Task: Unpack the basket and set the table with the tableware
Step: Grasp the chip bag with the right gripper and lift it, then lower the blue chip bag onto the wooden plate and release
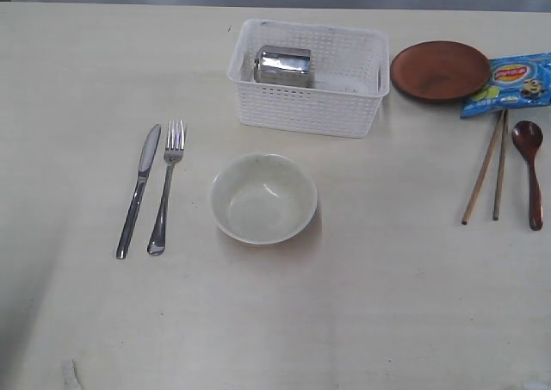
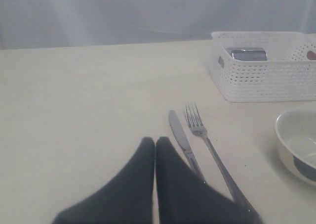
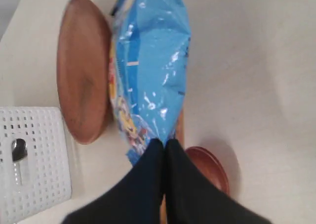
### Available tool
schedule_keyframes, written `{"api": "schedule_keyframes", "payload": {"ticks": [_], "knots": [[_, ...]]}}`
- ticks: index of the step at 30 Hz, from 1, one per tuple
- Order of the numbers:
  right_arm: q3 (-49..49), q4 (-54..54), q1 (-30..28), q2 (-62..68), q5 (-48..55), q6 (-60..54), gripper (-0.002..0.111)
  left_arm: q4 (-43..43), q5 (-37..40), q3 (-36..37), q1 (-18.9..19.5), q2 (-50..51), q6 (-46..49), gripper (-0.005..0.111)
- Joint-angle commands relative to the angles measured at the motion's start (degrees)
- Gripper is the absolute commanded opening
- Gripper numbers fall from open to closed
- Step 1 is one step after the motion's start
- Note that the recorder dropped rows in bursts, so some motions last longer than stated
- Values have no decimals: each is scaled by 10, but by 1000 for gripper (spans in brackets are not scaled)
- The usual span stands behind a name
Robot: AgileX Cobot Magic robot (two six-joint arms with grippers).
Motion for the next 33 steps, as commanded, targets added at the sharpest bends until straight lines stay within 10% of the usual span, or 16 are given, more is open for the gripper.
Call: {"api": "schedule_keyframes", "payload": {"ticks": [1,33], "knots": [[0,3,-14,-78,-13,-4,-1,0,-1,2,-3,-2,-2,0],[0,69,167,-43,-55,-50,-1,0,-1,2,-3,-2,-2,0]]}}
